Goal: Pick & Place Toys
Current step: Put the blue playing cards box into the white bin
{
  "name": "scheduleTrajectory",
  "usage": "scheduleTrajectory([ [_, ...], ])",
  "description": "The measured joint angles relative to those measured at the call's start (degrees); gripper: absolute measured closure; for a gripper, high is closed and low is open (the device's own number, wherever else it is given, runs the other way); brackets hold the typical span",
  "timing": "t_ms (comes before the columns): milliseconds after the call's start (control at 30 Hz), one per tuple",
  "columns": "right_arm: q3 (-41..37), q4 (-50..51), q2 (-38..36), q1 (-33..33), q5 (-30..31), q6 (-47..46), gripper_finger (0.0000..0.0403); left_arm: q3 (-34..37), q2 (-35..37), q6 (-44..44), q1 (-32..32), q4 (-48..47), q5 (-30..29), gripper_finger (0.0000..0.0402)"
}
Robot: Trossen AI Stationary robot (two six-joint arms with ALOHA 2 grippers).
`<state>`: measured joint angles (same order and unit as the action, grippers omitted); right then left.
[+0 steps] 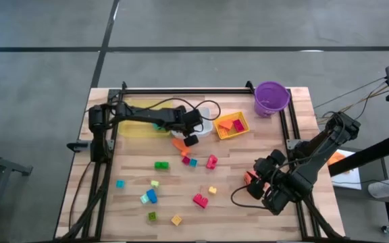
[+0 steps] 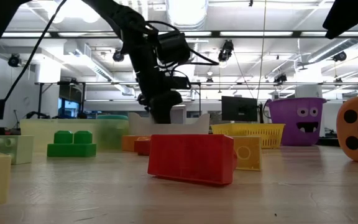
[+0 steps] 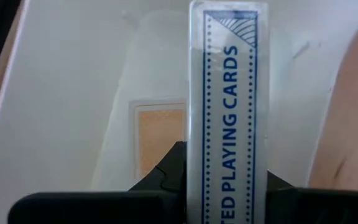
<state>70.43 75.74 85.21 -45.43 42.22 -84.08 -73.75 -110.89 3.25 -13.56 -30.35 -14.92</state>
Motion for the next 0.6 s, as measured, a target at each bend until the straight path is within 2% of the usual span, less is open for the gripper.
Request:
scheduleTrajectory([
  [600,0.02,-1.33,-0.04,0.00,0.45,2.12,0.0145,2.23,0.00,-1.98,-0.56,2.50,0.00,0.0350],
])
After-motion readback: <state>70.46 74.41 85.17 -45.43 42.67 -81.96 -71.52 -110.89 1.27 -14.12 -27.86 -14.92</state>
